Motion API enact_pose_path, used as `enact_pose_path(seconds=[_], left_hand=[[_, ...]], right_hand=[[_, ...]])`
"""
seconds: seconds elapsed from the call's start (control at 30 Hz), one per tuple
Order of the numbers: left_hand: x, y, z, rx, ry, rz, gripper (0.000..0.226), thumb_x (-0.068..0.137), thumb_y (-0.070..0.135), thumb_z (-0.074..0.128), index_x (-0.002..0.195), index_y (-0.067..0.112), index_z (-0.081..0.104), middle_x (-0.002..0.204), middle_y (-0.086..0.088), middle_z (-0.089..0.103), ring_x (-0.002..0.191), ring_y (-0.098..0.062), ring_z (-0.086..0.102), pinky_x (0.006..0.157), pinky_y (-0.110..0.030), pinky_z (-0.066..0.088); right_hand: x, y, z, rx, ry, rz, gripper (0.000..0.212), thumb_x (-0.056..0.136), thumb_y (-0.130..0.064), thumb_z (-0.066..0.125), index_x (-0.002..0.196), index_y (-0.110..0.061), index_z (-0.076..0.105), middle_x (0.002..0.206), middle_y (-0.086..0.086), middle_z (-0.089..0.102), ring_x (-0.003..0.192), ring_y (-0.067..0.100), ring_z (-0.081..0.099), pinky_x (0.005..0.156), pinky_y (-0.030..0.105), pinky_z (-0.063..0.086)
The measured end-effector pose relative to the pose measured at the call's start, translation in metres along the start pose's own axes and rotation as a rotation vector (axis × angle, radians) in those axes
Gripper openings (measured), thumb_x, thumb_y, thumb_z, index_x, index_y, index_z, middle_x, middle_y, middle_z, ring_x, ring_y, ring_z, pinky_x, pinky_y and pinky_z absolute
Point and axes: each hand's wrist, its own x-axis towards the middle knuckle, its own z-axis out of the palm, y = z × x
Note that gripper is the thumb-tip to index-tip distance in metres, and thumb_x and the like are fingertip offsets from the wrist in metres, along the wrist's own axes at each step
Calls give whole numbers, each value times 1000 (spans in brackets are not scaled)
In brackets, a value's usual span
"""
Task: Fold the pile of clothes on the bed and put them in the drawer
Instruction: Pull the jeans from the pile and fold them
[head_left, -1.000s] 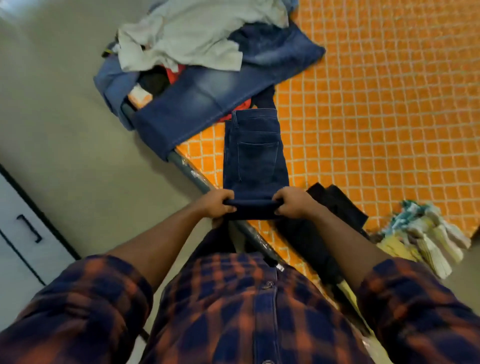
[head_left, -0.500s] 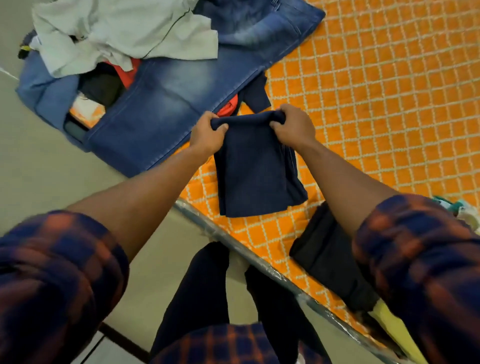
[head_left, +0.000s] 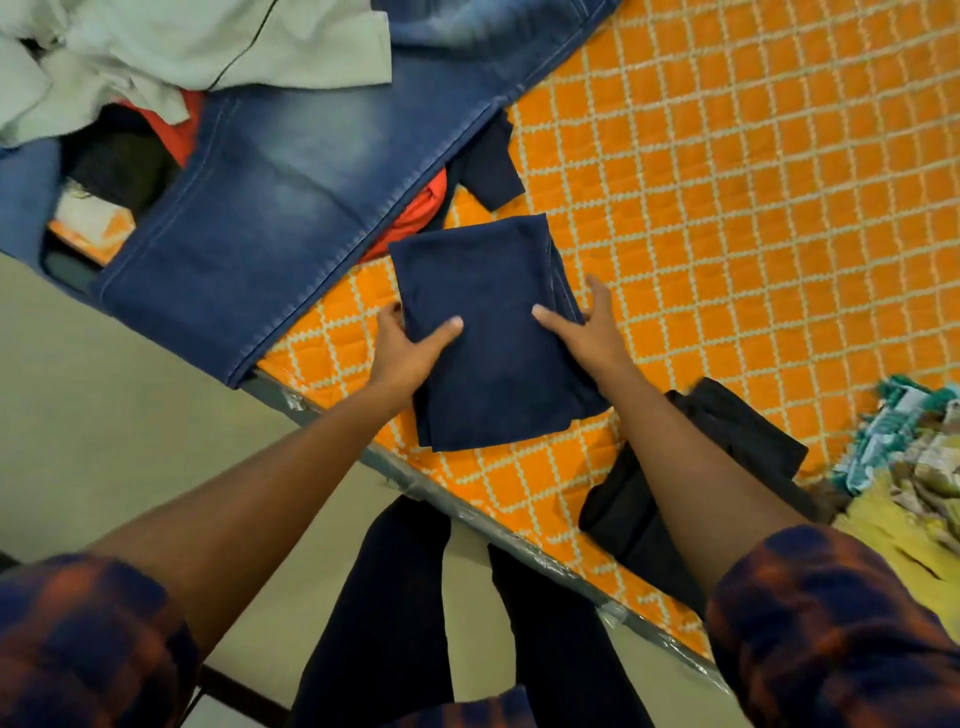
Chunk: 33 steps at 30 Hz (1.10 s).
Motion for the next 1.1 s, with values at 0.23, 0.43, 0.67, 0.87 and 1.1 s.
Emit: enact_pose_path(seconds=[0.23, 0.43, 0.67, 0.87, 1.1], left_hand=[[-4, -5, -11, -153, -264, -180, 75, 76, 15, 85, 141, 21, 47, 132, 2, 64, 113, -20, 65, 89, -36, 55], [-42, 17, -19, -14, -376, -153, 63, 77, 15, 78, 136, 21, 57, 122, 2, 71, 113, -25, 67, 84, -38, 54], [-134, 70, 41, 40, -532, -19, 76, 63, 19, 82, 135, 20, 56, 123, 3, 71, 108, -18, 70, 84, -33, 55], [-185, 45, 176, 131, -694, 11, 79, 67, 15, 87, 138, 19, 52, 127, 1, 69, 111, -18, 68, 89, -36, 56], [-167, -57, 257, 515, -608, -63, 73, 87, 15, 77, 148, 23, 38, 136, -1, 54, 118, -26, 56, 95, -45, 50]], right_hand=[[-9, 10, -9, 166, -348, 131, 89, 78, -29, 88, 151, -26, 37, 134, -6, 58, 120, 22, 60, 93, 38, 54], [-70, 34, -3, 402, -284, 157, 88, 59, -30, 96, 136, -26, 57, 124, -4, 71, 110, 21, 70, 98, 48, 55], [-178, 53, -88, 586, -37, -34, 84, 73, -14, 90, 144, -28, 48, 133, -9, 64, 116, 11, 65, 93, 33, 58], [-238, 146, -185, 658, 284, 26, 93, 65, -23, 94, 146, -29, 48, 134, -8, 65, 119, 15, 65, 93, 38, 56], [-215, 270, -172, 551, 274, 386, 86, 82, -26, 84, 153, -21, 36, 147, -2, 52, 134, 25, 51, 112, 45, 43]])
